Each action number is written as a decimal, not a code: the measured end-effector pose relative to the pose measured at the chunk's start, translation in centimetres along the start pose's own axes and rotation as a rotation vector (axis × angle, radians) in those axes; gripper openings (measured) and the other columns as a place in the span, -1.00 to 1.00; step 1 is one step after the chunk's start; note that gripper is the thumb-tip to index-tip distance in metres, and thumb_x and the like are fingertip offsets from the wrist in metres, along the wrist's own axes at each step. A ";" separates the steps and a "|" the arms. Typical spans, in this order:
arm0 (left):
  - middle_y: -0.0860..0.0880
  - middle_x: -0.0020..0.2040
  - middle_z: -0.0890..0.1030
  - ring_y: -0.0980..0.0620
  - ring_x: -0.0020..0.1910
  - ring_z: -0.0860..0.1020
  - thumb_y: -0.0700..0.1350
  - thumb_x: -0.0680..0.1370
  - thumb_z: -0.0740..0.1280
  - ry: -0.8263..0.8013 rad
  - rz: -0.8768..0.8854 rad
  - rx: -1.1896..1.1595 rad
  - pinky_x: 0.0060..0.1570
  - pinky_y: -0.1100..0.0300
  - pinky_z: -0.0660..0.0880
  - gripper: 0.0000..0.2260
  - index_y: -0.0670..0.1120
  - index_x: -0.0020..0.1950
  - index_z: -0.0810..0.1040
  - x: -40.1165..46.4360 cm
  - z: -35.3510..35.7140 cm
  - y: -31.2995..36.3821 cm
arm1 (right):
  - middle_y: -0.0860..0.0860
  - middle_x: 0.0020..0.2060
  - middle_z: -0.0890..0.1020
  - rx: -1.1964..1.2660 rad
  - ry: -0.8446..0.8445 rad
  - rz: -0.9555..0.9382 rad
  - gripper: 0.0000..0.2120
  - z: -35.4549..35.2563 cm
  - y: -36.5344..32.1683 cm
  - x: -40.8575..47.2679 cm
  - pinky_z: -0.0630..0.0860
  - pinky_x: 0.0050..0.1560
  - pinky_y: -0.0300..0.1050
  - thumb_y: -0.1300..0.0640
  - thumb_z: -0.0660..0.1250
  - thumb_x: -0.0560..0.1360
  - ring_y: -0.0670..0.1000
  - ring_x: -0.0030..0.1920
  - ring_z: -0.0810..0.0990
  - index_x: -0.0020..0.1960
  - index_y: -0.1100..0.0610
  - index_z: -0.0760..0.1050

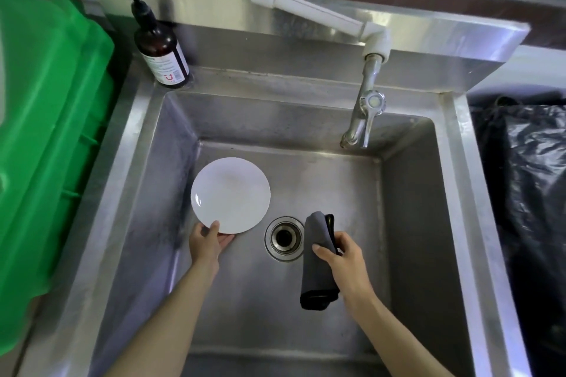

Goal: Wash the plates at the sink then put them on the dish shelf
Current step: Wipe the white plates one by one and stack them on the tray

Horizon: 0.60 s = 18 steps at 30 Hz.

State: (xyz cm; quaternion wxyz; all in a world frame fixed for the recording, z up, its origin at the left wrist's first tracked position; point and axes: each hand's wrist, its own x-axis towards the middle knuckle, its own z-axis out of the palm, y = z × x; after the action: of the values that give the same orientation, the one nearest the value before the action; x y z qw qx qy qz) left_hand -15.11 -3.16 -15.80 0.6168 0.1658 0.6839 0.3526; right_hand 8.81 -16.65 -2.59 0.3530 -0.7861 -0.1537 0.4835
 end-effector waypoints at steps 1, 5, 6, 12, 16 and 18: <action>-0.14 0.27 0.59 -0.21 0.07 0.68 -0.29 0.68 0.28 -0.013 0.003 0.003 0.14 -0.10 0.62 -0.79 -0.17 0.31 0.47 -0.2 -0.2 0.1 | 0.02 -0.05 0.68 -0.003 0.003 -0.003 -0.86 0.0 -0.1 -0.2 0.54 -0.08 -0.08 0.20 0.49 0.54 0.07 0.00 0.65 0.05 0.11 0.57; -0.12 0.30 0.58 -0.22 0.10 0.67 -0.33 0.67 0.27 -0.045 0.007 0.021 0.10 -0.11 0.64 -0.72 -0.17 0.38 0.46 -2.1 -0.9 0.7 | 0.00 -0.06 0.68 -0.004 0.010 -0.015 -0.87 -0.5 -0.3 -1.7 0.52 -0.10 -0.12 0.20 0.49 0.54 0.04 0.00 0.64 0.05 0.10 0.57; -0.11 0.28 0.59 -0.24 0.11 0.66 -0.33 0.68 0.27 -0.053 0.013 0.026 0.05 -0.08 0.66 -0.72 -0.17 0.39 0.45 -2.8 -1.1 0.9 | 0.00 -0.06 0.69 0.002 0.013 -0.015 -0.87 -0.7 -0.4 -2.3 0.52 -0.10 -0.11 0.20 0.49 0.54 0.05 0.00 0.64 0.04 0.10 0.57; -0.21 0.28 0.60 -0.23 0.07 0.67 -0.33 0.67 0.28 -0.129 0.121 0.112 -0.18 0.09 0.71 -0.68 -0.24 0.43 0.43 -7.8 -1.5 4.5 | 0.01 -0.01 0.67 0.081 0.039 0.017 -0.86 -2.4 -1.7 -6.8 0.55 -0.04 -0.01 0.18 0.46 0.57 0.08 0.04 0.62 0.09 0.08 0.55; -0.18 0.18 0.62 -0.24 0.07 0.65 -0.36 0.66 0.26 -0.194 0.271 0.276 -0.24 0.14 0.69 -0.75 -0.17 0.32 0.51 -12.0 -0.9 8.9 | 0.04 0.02 0.64 0.123 0.061 0.014 -0.84 -4.4 -2.4 -10.5 0.54 -0.05 -0.03 0.17 0.46 0.57 0.08 0.05 0.61 0.10 0.11 0.53; -0.18 0.13 0.67 -0.22 0.05 0.68 -0.31 0.66 0.29 -0.215 0.345 0.399 -0.17 -0.04 0.71 -0.78 -0.01 0.17 0.56 -13.8 -0.7 11.1 | 0.06 0.01 0.65 0.145 0.072 0.013 -0.84 -5.3 -2.7 -12.4 0.57 -0.02 0.01 0.17 0.47 0.57 0.09 0.06 0.61 0.10 0.13 0.53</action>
State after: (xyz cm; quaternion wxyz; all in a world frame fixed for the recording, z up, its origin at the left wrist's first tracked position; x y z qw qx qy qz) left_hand -15.52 -4.76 1.86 0.5718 0.4341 0.6323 0.2913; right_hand 7.67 -24.11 8.87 0.4113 -0.7764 -0.1004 0.4669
